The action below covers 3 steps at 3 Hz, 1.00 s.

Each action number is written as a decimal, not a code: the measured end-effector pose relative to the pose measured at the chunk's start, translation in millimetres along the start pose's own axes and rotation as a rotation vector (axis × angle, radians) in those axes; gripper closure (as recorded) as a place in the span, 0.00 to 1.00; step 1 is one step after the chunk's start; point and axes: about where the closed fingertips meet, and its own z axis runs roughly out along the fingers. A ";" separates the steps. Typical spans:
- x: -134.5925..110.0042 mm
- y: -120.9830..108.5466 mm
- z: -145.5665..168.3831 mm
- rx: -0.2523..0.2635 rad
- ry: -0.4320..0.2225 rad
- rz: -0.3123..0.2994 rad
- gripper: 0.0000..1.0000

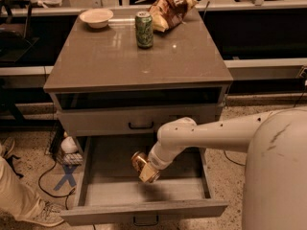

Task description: Place orange can into middle drawer

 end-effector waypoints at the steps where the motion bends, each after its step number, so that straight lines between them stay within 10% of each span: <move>1: -5.9 2.7 38.4 -0.056 -0.046 0.036 0.82; 3: -0.2 4.9 81.0 -0.120 -0.111 0.103 0.35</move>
Offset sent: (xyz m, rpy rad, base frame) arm 0.0023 0.0323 -0.0837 0.1902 0.0428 -0.1116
